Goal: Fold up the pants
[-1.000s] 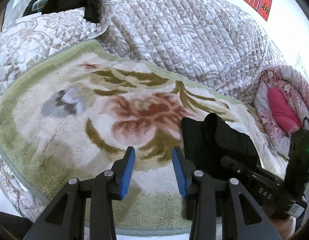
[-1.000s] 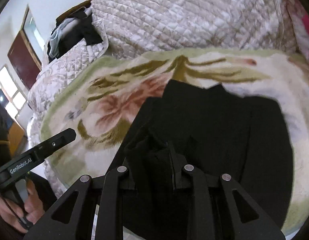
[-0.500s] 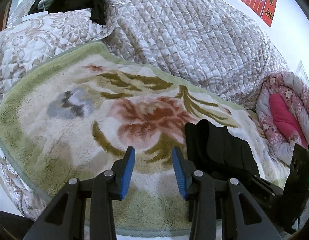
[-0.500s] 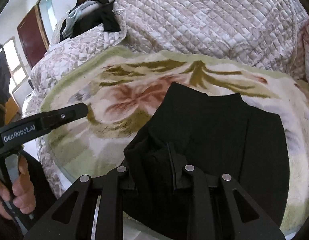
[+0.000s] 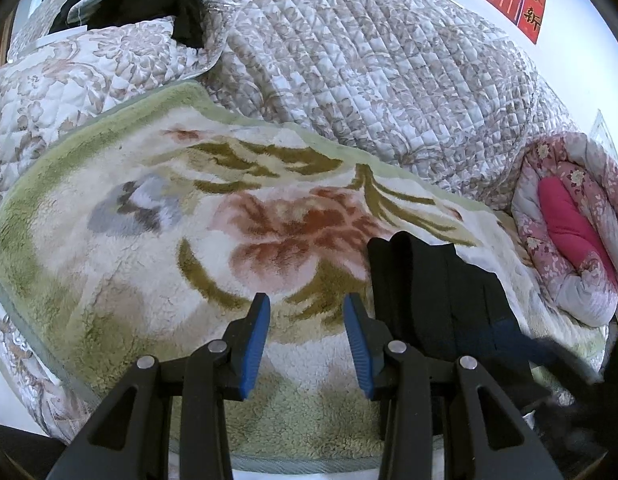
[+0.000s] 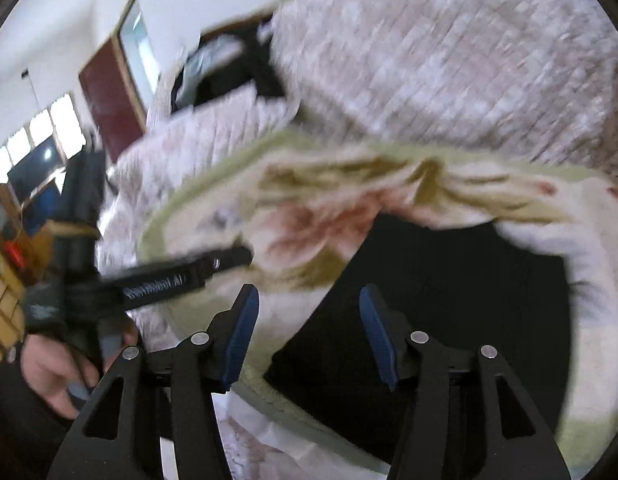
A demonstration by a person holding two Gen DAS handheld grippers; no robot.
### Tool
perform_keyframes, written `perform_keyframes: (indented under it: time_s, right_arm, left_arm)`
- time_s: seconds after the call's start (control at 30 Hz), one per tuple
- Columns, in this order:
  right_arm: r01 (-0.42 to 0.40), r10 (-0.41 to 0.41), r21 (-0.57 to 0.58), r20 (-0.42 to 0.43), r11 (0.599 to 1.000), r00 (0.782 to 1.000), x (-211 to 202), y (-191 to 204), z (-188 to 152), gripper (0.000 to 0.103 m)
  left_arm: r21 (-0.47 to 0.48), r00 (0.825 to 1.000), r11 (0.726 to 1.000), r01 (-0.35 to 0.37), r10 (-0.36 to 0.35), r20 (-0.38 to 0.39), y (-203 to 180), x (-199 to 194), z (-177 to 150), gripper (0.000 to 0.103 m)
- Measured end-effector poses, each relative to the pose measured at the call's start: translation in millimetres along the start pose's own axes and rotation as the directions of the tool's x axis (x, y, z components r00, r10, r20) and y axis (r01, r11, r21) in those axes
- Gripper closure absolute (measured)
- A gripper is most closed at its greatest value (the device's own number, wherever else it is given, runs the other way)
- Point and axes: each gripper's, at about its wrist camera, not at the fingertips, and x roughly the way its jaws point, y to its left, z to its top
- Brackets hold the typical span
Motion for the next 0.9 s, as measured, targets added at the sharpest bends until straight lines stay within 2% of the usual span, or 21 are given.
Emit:
perform_keyframes:
  time_s: [0.03, 0.1, 0.13, 0.17, 0.2, 0.23, 0.3, 0.4, 0.53, 0.67, 0.77, 0.83, 0.9]
  right_arm:
    - [0.044, -0.044, 0.021, 0.031, 0.999, 0.999, -12, -10, -2, 0.05]
    - [0.125, -0.126, 0.064, 0.027, 0.99, 0.992, -19, -27, -9, 0.05]
    - [0.169, -0.169, 0.092, -0.004, 0.981, 0.986, -17, -39, -16, 0.057]
    - [0.203, -0.199, 0.116, -0.042, 0.972, 0.979, -13, -49, -24, 0.072]
    - [0.223, -0.216, 0.132, -0.072, 0.966, 0.974, -7, -56, -29, 0.077]
    - [0.217, -0.201, 0.147, -0.118, 0.965, 0.972, 1, -61, -37, 0.079]
    - [0.204, -0.19, 0.116, -0.117, 0.972, 0.975, 3, -55, -40, 0.079]
    - [0.09, -0.075, 0.106, -0.137, 0.99, 0.988, 3, -49, -26, 0.079]
    - [0.161, -0.15, 0.115, -0.098, 0.98, 0.984, -6, -76, -1, 0.079]
    - [0.251, -0.232, 0.112, -0.158, 0.962, 0.96, 5, -120, 24, 0.079]
    - [0.254, -0.232, 0.102, -0.187, 0.962, 0.954, 12, -140, 29, 0.079]
    - [0.243, -0.218, 0.11, -0.201, 0.964, 0.955, 20, -148, 29, 0.079]
    - [0.212, -0.186, 0.102, -0.213, 0.972, 0.959, 31, -149, 28, 0.079]
  left_arm:
    - [0.004, 1.0, 1.0, 0.003, -0.003, 0.0, -1, 0, 0, 0.062]
    - [0.015, 1.0, 1.0, 0.015, -0.015, -0.003, -6, 1, -1, 0.062]
    - [0.023, 1.0, 1.0, 0.021, -0.02, -0.004, -9, 1, -1, 0.062]
    - [0.032, 1.0, 0.999, 0.025, -0.025, -0.006, -13, 2, -2, 0.062]
    - [0.042, 0.999, 0.999, 0.031, -0.03, -0.009, -16, 2, -2, 0.062]
    - [0.053, 0.999, 0.998, 0.037, -0.036, -0.013, -20, 3, -3, 0.062]
    - [0.067, 0.999, 0.997, 0.047, -0.046, -0.023, -27, 4, -3, 0.062]
    - [0.078, 0.997, 0.995, 0.067, -0.064, -0.039, -37, 5, -1, 0.062]
    - [0.12, 0.993, 0.987, 0.111, -0.105, -0.053, -59, 9, 11, 0.062]
    - [0.203, 0.984, 0.963, 0.175, -0.162, -0.08, -97, 27, 31, 0.062]
    - [0.242, 0.968, 0.939, 0.244, -0.219, -0.126, -124, 52, 42, 0.062]
    - [0.269, 0.963, 0.929, 0.253, -0.215, -0.163, -138, 74, 42, 0.062]
    - [0.3, 0.969, 0.933, 0.201, -0.145, -0.2, -141, 98, 36, 0.062]
